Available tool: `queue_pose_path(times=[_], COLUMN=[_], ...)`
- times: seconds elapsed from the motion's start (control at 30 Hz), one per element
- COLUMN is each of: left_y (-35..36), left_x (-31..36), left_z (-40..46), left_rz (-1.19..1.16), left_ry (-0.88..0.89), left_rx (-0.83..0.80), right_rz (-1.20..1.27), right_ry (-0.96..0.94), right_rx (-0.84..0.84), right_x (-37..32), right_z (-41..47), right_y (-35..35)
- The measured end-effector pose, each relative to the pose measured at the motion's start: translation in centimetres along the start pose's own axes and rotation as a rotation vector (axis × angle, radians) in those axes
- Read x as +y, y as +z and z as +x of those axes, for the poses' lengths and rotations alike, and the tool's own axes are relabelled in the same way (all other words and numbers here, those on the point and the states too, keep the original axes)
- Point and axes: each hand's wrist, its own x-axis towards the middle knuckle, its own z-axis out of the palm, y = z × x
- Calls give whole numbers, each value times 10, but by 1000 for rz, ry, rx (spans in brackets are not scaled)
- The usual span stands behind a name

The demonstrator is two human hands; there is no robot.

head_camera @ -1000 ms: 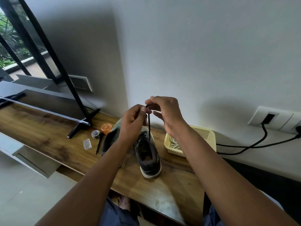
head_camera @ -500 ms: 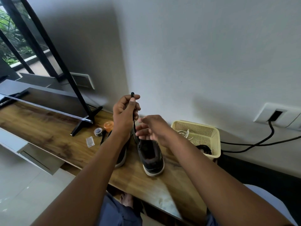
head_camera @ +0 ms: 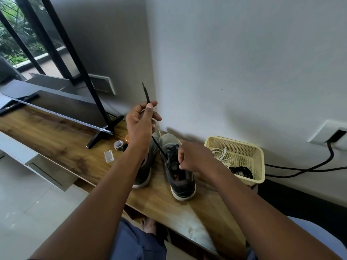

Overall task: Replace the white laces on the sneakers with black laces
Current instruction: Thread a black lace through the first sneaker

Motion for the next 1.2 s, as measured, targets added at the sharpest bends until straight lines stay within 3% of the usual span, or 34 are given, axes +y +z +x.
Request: queue_pose_path(times=[0.2,0.47,0.67,0.87,1.03,1.13,1.2], left_y=[-1,0,-2,-8,-9,-4,2], left_x=[-2,-4,-5,-6,-15,-18,-16], left_z=[1,0,-2,-5,-1,-1,-4], left_rz=[-28,-34,-31,-26,40,95,87], left_ry=[-21,-39,-46,-67,-136,-130,-105], left_rx=[2,-39,-34,-66,-49,-26,-49], right_rz=[-218,-20,229,98,583,1032,1198], right_ry=[-188,-137,55,47,76,53,29], right_rx=[22,-29,115,264,453,467,474], right_x=[-19,-24,-32,-34,-36,-35,-34], right_z=[-6,-3,-5,-4,3,9,11], right_y=[27,42,44,60,30,0,-15])
